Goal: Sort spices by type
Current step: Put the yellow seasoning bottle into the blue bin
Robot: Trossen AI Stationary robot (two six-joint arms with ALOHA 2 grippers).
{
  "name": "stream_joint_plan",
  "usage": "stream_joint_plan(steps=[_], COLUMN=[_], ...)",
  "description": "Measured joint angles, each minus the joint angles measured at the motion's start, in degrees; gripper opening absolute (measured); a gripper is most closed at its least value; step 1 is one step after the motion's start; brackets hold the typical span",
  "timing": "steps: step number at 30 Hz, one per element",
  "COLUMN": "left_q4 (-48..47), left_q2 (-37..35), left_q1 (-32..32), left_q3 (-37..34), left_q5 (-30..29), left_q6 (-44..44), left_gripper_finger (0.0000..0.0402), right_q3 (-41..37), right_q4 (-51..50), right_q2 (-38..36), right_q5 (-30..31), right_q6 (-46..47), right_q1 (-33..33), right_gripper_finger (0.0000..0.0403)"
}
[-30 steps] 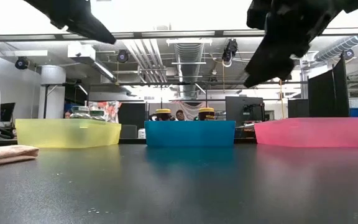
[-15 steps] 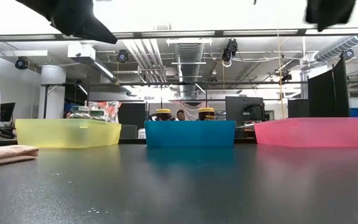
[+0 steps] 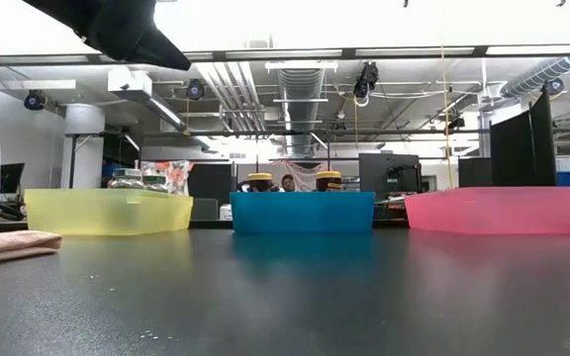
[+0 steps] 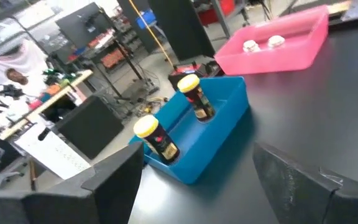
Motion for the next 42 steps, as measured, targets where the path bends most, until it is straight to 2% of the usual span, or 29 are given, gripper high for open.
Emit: stream_joint_plan(steps=[3,7,12,19,24,37,42], left_q4=[0.2,0.2,0.1,0.1,0.1,-0.2,-0.2], left_q2=[0.0,0.0,0.0,0.0,0.0,0.0,0.0], left_q1=[0.0,0.0,0.0,0.0,0.0,0.0,0.0], left_q3=[0.0,0.0,0.0,0.0,0.0,0.0,0.0], left_q5=[-1.4,-1.7,-1.7,-1.9,-2.2,-2.2,-2.2], left_q6=[0.3,0.4,0.6,0.6,0.6,0.6,0.6], left_gripper_finger=[0.0285,0.0285,0.0285,0.0285,0.0285,0.0285,0.0285], right_q3=[-2.0,-5.2,-8.7,-13.6,-16.5,-24.2,-24.8], right_q4=[-0.3,0.3,1.3,9.9,11.2,18.8,19.3], right_q2=[-3.0,-5.4,-5.5,-3.6,-3.5,-3.5,-3.5], right_q5=[0.8,5.4,7.4,7.3,5.5,5.9,5.9], right_q6=[10.2,23.1,36.2,37.0,38.3,39.3,39.6], right_q1=[4.4,11.5,15.8,16.0,16.0,14.7,13.7], right_gripper_finger=[0.0182,0.0213,0.0265,0.033,0.0353,0.0352,0.033])
